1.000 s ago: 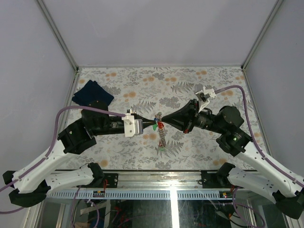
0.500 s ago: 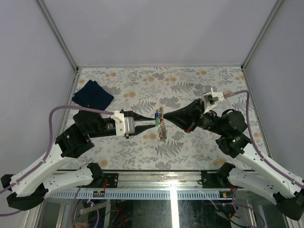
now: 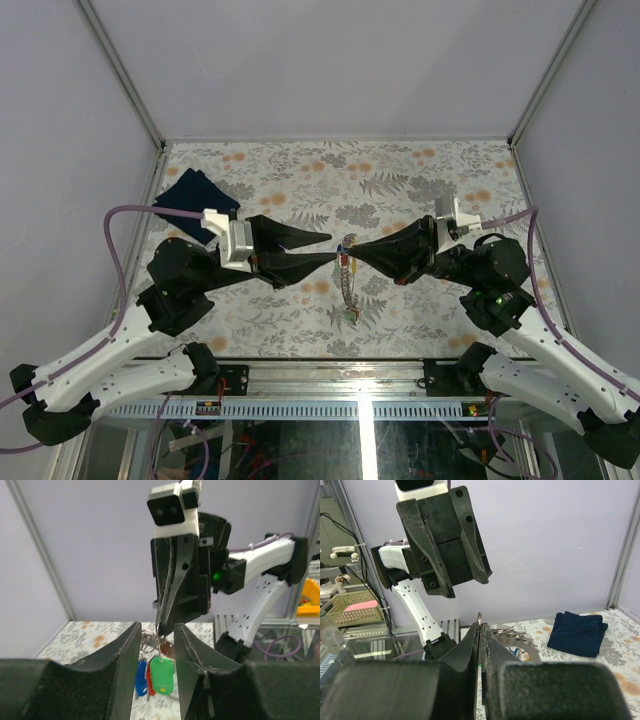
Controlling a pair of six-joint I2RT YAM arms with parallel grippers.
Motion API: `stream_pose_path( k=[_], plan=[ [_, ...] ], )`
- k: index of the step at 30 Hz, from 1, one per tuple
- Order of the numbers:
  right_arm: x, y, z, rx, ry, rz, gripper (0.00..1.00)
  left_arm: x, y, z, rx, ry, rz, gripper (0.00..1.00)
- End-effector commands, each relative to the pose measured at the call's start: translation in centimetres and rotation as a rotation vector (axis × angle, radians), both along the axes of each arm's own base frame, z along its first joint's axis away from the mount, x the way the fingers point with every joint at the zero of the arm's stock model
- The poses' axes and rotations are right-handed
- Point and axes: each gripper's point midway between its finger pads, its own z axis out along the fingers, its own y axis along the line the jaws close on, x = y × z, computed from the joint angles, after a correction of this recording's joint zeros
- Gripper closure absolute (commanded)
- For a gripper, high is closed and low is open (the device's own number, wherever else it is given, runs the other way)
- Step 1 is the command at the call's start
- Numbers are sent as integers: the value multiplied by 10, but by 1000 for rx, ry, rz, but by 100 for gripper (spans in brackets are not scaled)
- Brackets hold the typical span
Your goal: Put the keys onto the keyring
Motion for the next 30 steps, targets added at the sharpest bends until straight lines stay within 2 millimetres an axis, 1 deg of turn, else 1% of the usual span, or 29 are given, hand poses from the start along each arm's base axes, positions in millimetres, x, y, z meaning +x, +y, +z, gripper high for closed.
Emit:
stream_pose_path(
  k=[1, 7, 15, 30],
  plan=[
    [-14, -16, 46, 103, -180, -19, 100, -19, 4, 34, -152, -21, -97, 66],
    [-16, -18, 52, 115, -203, -26, 100, -19, -2, 27, -127, -7, -121, 66],
    [-19, -21, 59, 139, -221, -24, 100, -15, -12, 13, -79, 31, -133, 67],
    [-24, -23, 64, 152, -231, -11, 100, -8, -19, 3, -60, 57, -124, 71]
  ],
)
